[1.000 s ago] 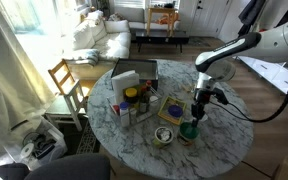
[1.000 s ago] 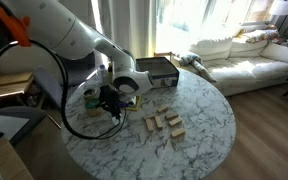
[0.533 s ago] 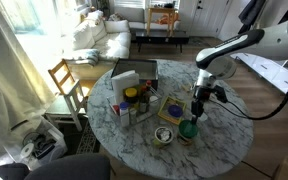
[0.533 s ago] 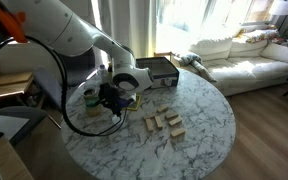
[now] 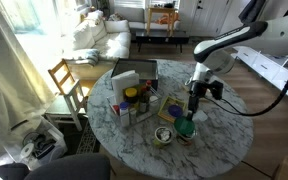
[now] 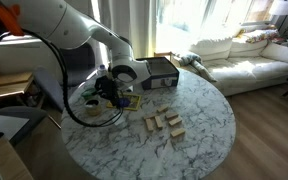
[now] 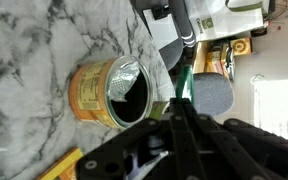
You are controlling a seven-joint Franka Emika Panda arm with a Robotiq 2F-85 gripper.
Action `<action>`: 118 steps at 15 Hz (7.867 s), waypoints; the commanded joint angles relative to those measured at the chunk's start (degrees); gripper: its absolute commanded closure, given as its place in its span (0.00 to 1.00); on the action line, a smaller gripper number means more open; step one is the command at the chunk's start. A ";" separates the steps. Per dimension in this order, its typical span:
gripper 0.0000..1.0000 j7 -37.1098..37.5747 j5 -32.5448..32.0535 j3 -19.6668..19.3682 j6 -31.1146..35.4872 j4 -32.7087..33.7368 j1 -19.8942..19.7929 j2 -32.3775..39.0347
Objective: Switch the blue and green lids in the containers
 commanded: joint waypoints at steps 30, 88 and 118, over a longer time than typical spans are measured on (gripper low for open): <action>0.99 3.12 -3.51 1.30 13.13 3.60 9.01 3.60; 0.62 43.27 -7.92 -5.00 40.41 -7.73 6.55 -0.06; 0.99 37.17 -3.54 -1.82 37.08 -7.74 1.37 -1.44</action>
